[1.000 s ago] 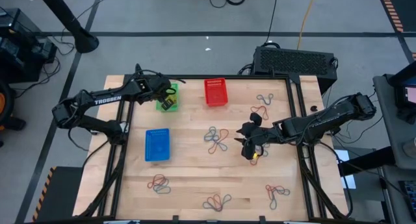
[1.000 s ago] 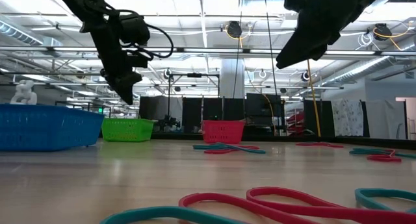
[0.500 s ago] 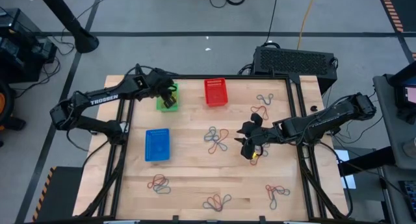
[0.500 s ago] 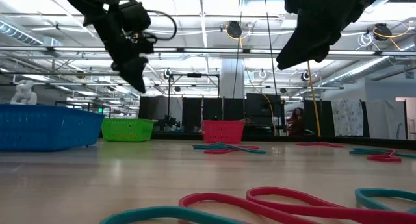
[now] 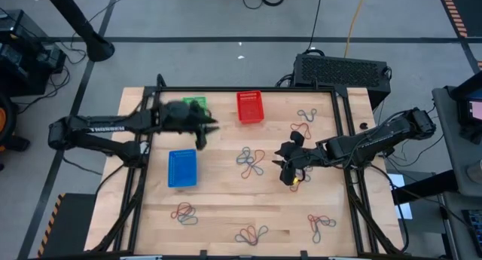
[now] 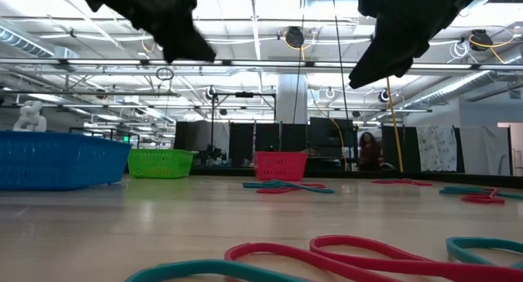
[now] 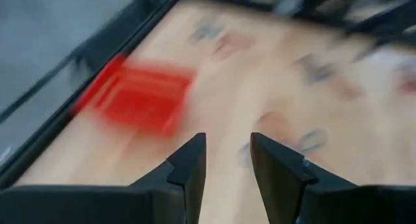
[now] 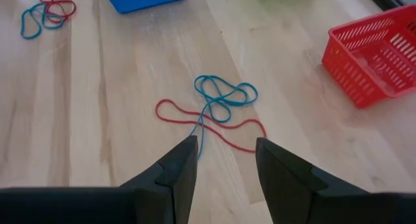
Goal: Sort rubber bands into baskets
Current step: Put the blue rubber band into the blue bin
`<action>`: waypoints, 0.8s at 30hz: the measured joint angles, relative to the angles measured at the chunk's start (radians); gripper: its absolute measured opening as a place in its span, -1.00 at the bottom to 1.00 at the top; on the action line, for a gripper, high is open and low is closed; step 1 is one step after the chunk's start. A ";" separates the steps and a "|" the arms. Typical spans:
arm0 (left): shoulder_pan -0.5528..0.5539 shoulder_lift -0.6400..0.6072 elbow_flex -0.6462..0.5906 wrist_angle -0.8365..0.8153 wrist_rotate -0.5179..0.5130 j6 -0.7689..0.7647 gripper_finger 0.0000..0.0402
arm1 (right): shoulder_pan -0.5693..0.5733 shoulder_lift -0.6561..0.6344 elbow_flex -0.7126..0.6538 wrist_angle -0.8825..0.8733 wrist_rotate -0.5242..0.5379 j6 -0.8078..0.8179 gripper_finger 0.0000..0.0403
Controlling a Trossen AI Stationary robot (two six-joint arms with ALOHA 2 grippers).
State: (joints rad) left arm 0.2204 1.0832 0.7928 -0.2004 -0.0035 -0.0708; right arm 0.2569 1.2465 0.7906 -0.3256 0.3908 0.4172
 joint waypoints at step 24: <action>-0.358 0.491 -0.232 1.180 -0.001 0.058 -0.37 | 0.000 0.149 0.000 0.230 0.002 -0.046 -0.26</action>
State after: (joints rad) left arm -0.1379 1.5740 0.5612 0.9798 -0.0048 -0.0124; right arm 0.2569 1.3959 0.7902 -0.0954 0.3927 0.3711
